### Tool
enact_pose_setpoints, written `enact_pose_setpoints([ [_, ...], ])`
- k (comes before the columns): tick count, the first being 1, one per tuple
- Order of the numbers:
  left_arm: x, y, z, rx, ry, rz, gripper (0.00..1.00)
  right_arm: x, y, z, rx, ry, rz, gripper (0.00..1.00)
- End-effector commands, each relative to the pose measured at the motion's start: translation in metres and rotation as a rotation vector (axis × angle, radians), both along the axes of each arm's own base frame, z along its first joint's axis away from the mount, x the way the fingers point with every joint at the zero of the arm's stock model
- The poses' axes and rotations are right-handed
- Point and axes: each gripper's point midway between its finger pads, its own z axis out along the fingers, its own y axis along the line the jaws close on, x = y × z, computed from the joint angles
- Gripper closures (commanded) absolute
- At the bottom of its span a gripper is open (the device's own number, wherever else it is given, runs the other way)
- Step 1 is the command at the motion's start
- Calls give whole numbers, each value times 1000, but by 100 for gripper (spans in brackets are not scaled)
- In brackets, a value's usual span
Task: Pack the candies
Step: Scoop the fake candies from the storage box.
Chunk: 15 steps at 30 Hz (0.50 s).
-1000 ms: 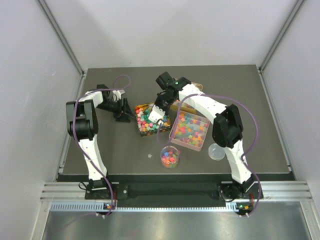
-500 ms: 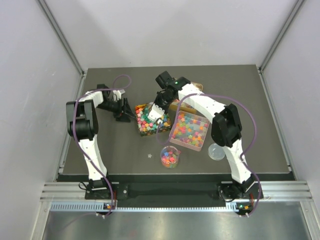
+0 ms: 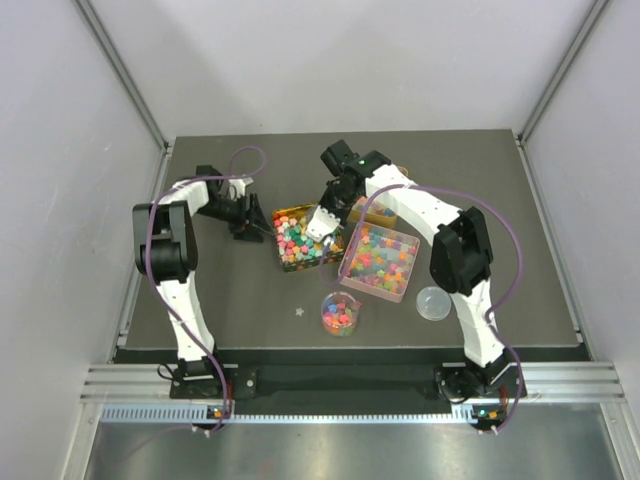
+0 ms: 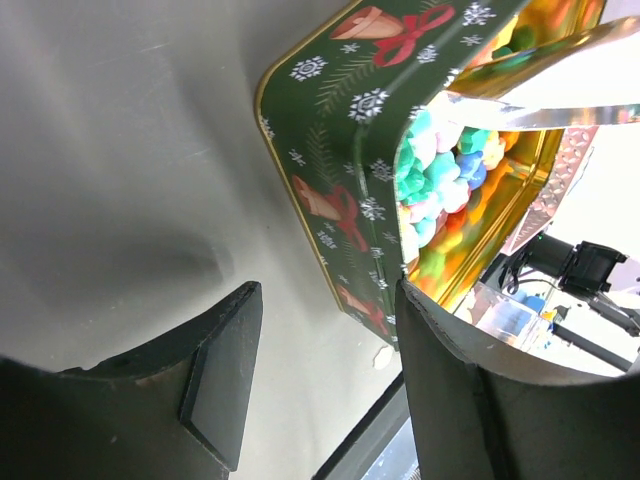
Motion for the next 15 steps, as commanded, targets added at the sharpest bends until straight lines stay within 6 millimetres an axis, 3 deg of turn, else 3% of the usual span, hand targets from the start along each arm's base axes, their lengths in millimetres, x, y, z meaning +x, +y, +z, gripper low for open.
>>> enact_pose_setpoints([
  [1,8,-8,26,-34,-88,-18,40,-55,-86,-76,-421,215,132,100],
  [12,11,-16,23,-36,-88,-39,39,-72,-87,-81,-450,293,219,100],
  [15,9,-17,23,-33,-86,-46,40,-75,-87,-91,-469,304,259,100],
])
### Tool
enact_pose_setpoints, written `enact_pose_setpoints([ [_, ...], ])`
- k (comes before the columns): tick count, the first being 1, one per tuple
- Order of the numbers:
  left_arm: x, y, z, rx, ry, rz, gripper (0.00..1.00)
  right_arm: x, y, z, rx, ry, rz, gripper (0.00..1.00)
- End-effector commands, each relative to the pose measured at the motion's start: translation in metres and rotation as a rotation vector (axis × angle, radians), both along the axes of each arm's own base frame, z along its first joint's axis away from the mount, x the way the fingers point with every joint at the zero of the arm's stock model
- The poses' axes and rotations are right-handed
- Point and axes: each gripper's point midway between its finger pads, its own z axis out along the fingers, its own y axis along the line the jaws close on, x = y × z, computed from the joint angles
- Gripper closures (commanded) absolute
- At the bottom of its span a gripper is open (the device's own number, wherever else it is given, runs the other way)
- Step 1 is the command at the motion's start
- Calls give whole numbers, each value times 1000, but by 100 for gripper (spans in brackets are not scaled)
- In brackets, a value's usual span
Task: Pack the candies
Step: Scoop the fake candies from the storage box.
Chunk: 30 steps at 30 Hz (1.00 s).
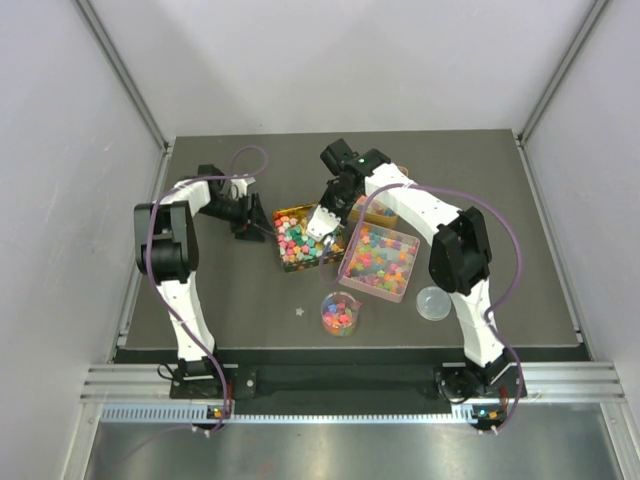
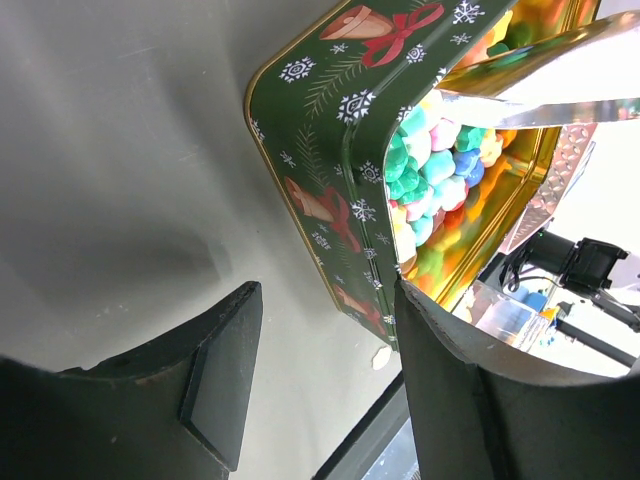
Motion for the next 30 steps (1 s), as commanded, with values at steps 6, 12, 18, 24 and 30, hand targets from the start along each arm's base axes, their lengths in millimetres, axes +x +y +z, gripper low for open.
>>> enact_pose_setpoints([
  [6,8,-11,19,-22,-76,-36,39,-75,-76,-107,-443,306,288,100],
  [12,7,-11,19,-17,-79,-38,40,-54,-60,-128,-417,234,222,100],
  [18,6,-12,22,-18,-83,-39,40,-21,-53,-129,-391,184,118,100],
  [24,7,-13,28,-30,-95,-37,40,2,-63,-98,-344,155,21,100],
  [30,9,-13,33,-36,-112,-35,40,-4,-72,-99,-354,118,-25,100],
])
